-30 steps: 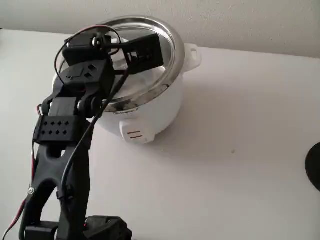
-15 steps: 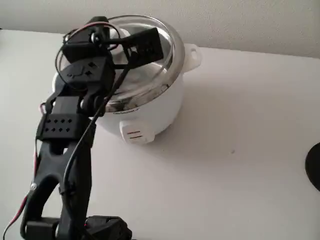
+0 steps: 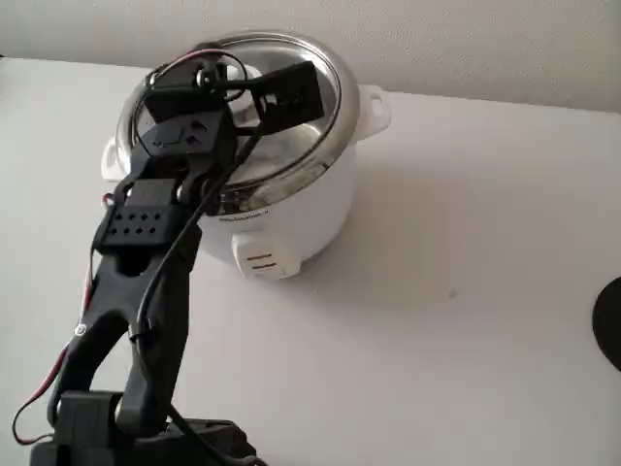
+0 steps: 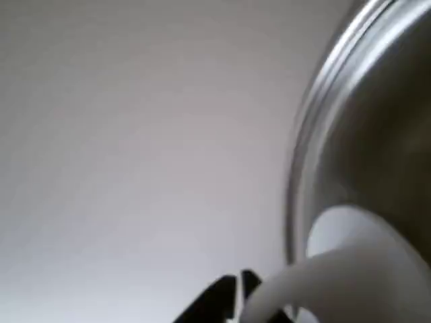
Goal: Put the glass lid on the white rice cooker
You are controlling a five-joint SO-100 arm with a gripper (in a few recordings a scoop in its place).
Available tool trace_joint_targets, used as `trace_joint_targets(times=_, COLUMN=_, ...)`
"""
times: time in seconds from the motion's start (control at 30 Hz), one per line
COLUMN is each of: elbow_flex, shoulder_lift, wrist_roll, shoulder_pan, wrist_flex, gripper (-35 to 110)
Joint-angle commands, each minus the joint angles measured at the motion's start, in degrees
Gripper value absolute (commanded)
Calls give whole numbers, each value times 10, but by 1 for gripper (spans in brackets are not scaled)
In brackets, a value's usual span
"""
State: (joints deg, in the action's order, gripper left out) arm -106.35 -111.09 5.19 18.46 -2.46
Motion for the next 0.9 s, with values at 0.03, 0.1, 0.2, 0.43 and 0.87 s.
trace_joint_targets(times=0.03, elbow_flex=47, shoulder_lift=-15, wrist_roll=0, shoulder_pan=0, wrist_flex=-37, gripper=8)
trace_joint_targets(times=0.1, elbow_flex=32, shoulder_lift=-15, wrist_roll=15, shoulder_pan=-3, wrist_flex=-27, gripper=13)
trace_joint_targets(times=0.2, elbow_flex=9, shoulder_lift=-21, wrist_roll=31, shoulder_pan=-6, wrist_flex=6, gripper=17)
trace_joint_targets(times=0.43, elbow_flex=-57, shoulder_lift=-78, wrist_roll=29, shoulder_pan=-28, wrist_flex=91, gripper=17)
trace_joint_targets(times=0.87, elbow_flex=-58, shoulder_lift=-301, wrist_roll=-102, shoulder_pan=-37, wrist_flex=429, gripper=16)
